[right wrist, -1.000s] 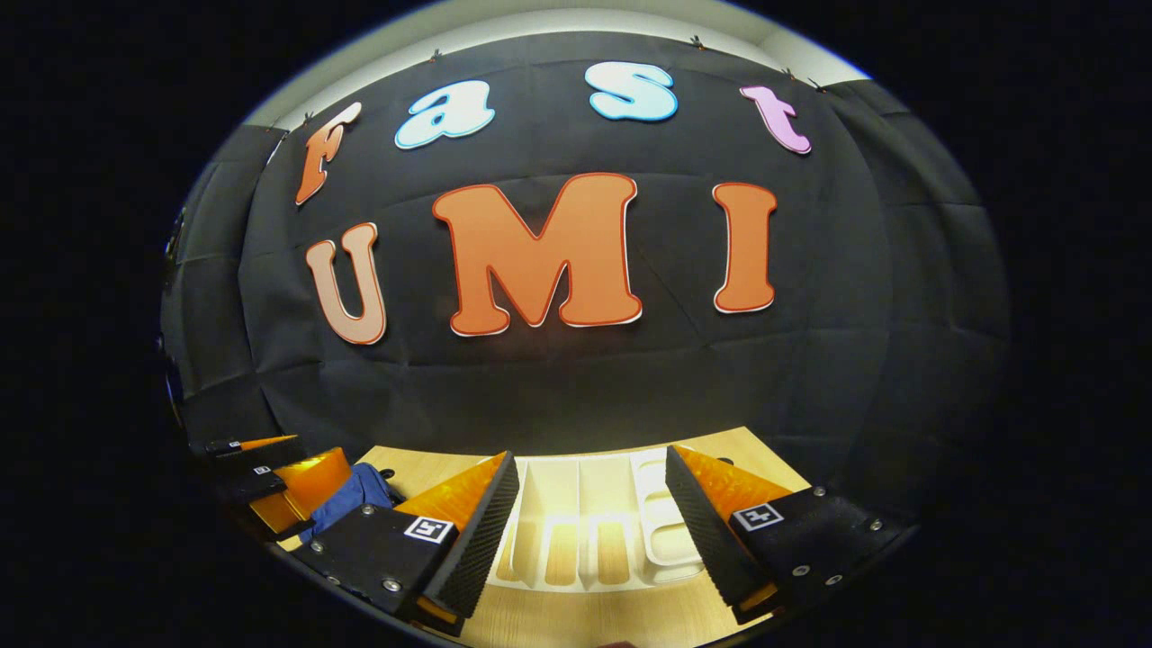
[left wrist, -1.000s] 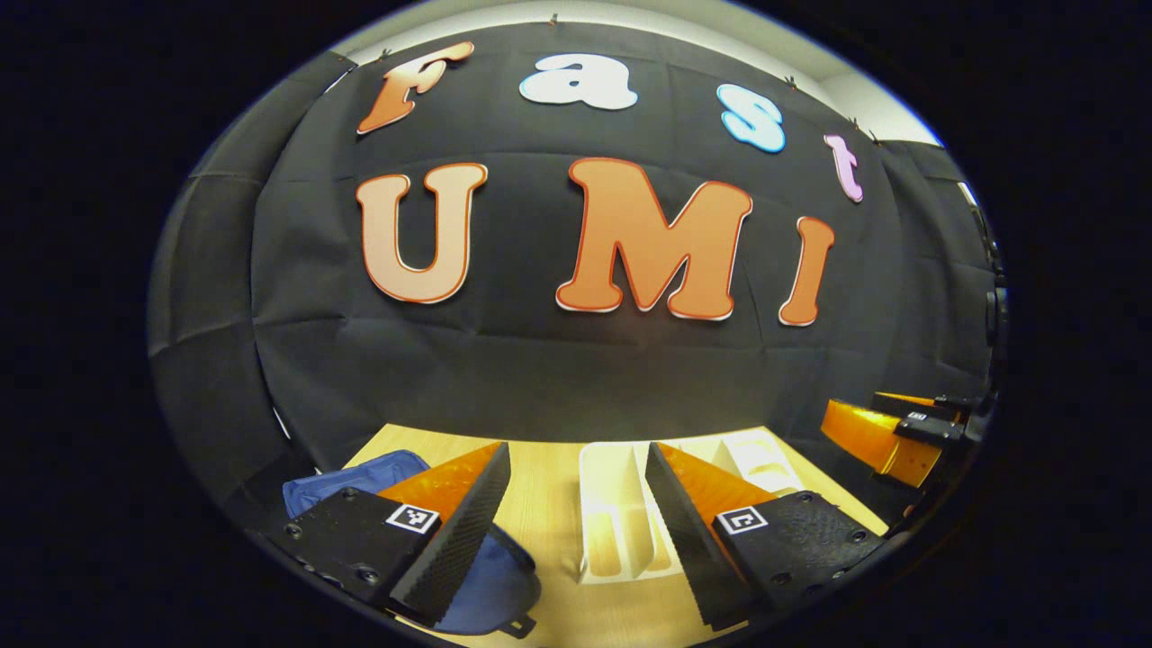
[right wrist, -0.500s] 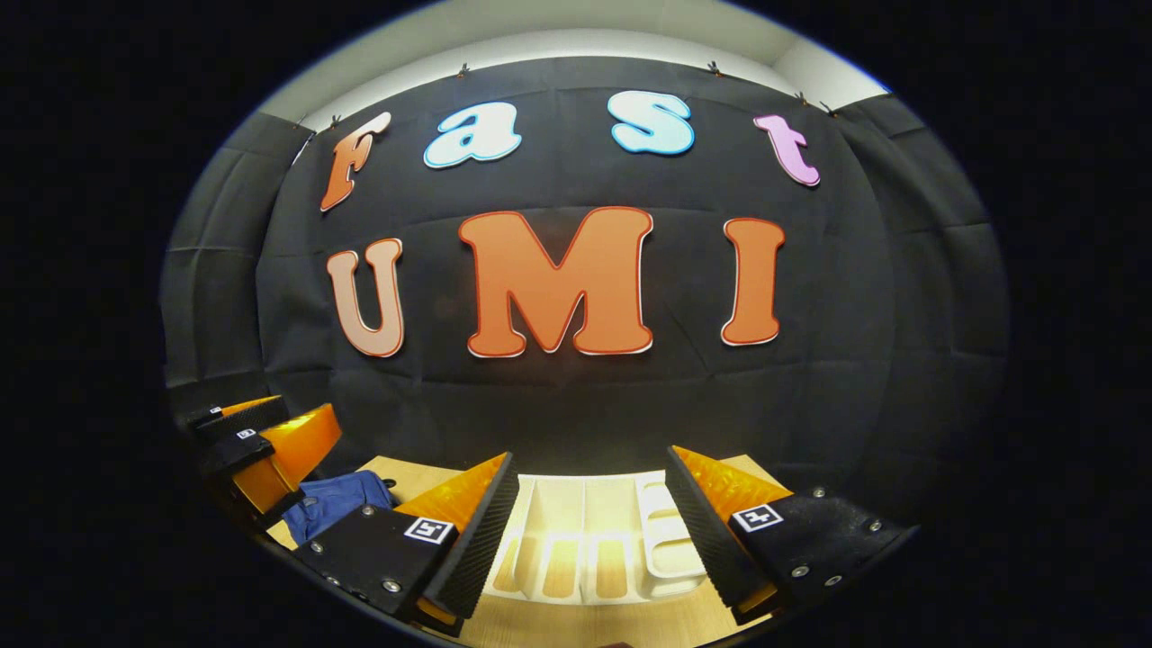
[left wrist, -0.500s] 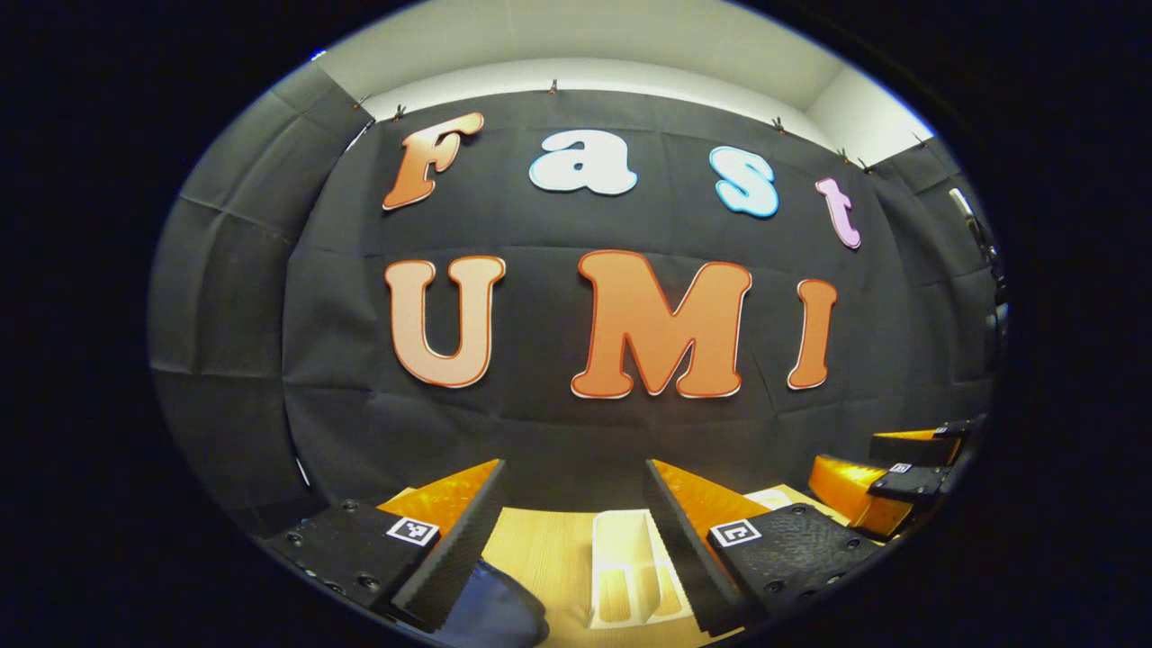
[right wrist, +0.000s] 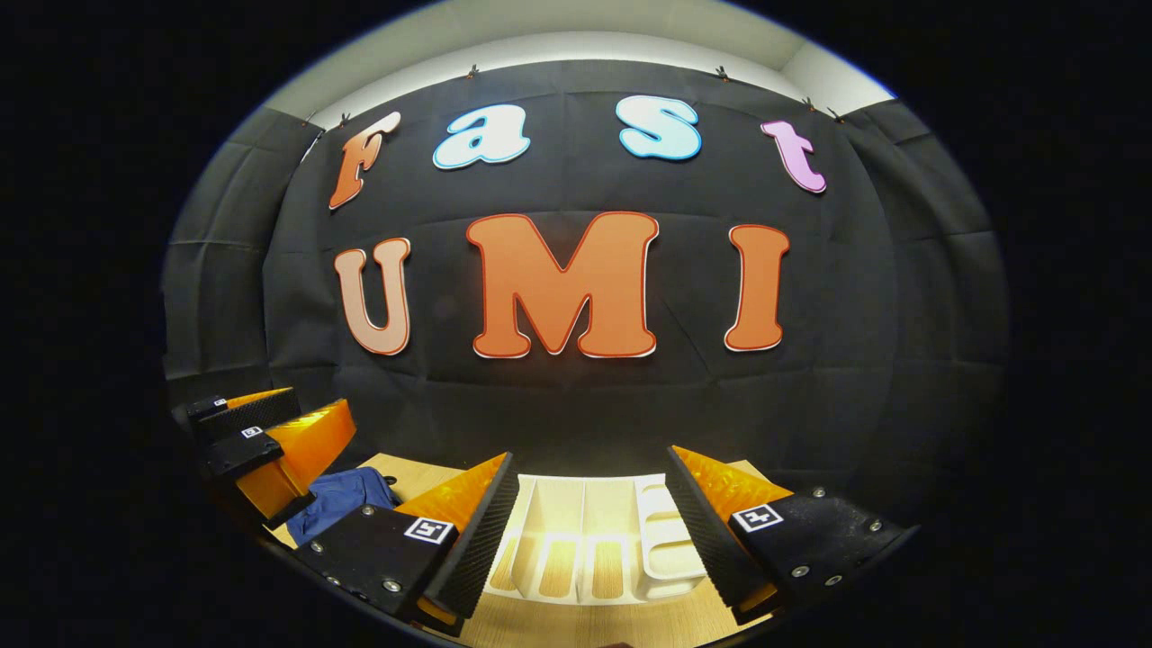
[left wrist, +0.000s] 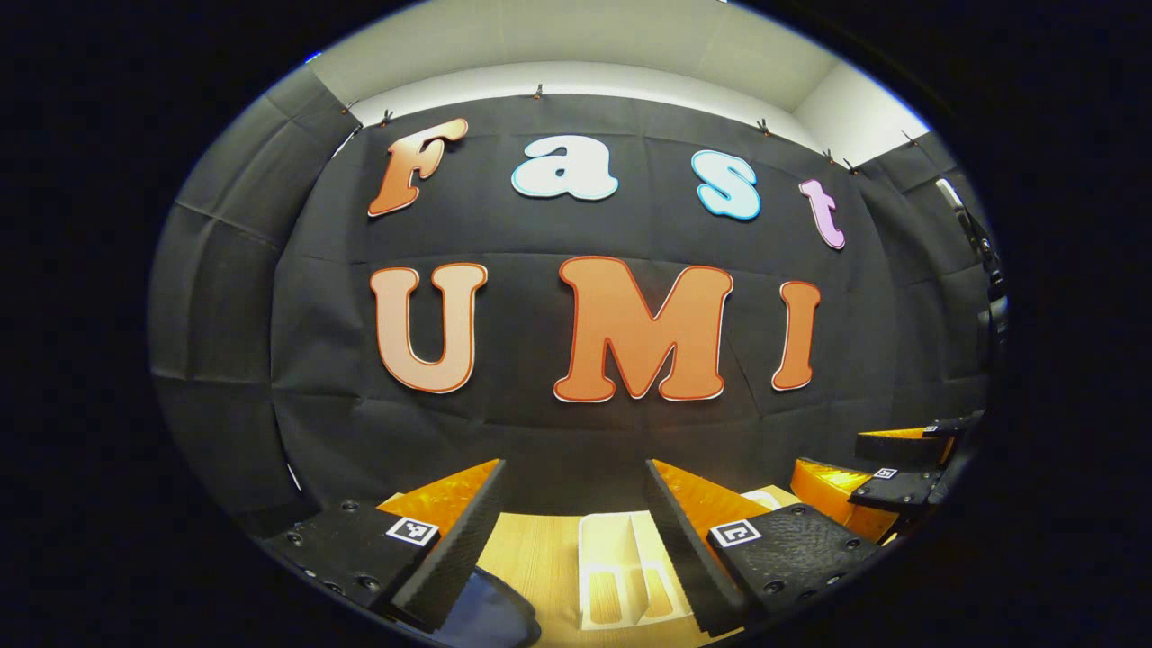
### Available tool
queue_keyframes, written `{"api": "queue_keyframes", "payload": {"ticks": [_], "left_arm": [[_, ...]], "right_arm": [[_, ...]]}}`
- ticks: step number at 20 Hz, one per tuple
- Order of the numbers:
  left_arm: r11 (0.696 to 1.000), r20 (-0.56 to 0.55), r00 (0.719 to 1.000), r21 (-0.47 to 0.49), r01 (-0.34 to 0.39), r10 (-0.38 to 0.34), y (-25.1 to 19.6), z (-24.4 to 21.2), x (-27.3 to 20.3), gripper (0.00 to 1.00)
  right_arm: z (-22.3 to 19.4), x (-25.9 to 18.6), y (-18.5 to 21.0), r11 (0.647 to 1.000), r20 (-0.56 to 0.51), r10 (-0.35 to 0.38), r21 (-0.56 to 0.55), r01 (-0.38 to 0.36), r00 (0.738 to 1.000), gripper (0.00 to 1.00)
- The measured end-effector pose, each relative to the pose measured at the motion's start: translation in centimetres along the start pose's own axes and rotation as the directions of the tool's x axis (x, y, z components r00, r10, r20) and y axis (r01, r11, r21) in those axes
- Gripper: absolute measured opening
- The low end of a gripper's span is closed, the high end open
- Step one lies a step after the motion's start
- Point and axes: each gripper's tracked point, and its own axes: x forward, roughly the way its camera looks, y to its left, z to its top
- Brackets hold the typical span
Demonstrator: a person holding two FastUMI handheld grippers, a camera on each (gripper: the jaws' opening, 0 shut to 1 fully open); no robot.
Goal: Open the schoolbag, grab two books from the bookshelf and put them into the schoolbag.
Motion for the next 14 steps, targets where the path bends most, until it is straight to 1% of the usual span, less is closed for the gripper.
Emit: {"api": "queue_keyframes", "payload": {"ticks": [4,5,7,10,14], "left_arm": [[1.000,-0.015,1.000,-0.011,-0.013,0.012,0.64,-0.31,-0.18,0.94],[1.000,-0.016,1.000,-0.011,-0.015,0.015,0.57,-0.35,-0.17,0.92],[1.000,-0.014,1.000,-0.003,-0.013,0.013,0.52,-0.40,-0.27,0.94],[1.000,-0.010,1.000,0.013,-0.008,0.009,0.42,-0.21,-0.46,0.92],[1.000,-0.025,1.000,0.009,-0.010,0.010,0.65,-0.69,-0.50,0.92]], "right_arm": [[-0.10,-0.05,0.00,1.000,-0.011,-0.005,-0.003,0.005,1.000,0.97],[-0.09,-0.03,0.08,1.000,-0.007,-0.004,-0.005,0.004,1.000,0.97],[-0.08,-0.01,0.18,1.000,-0.003,0.001,-0.009,-0.001,1.000,0.97],[-0.10,-0.04,0.38,1.000,-0.002,0.007,-0.018,-0.007,1.000,0.97],[-0.38,-0.05,0.63,1.000,-0.010,0.011,-0.027,-0.011,1.000,0.96]]}}
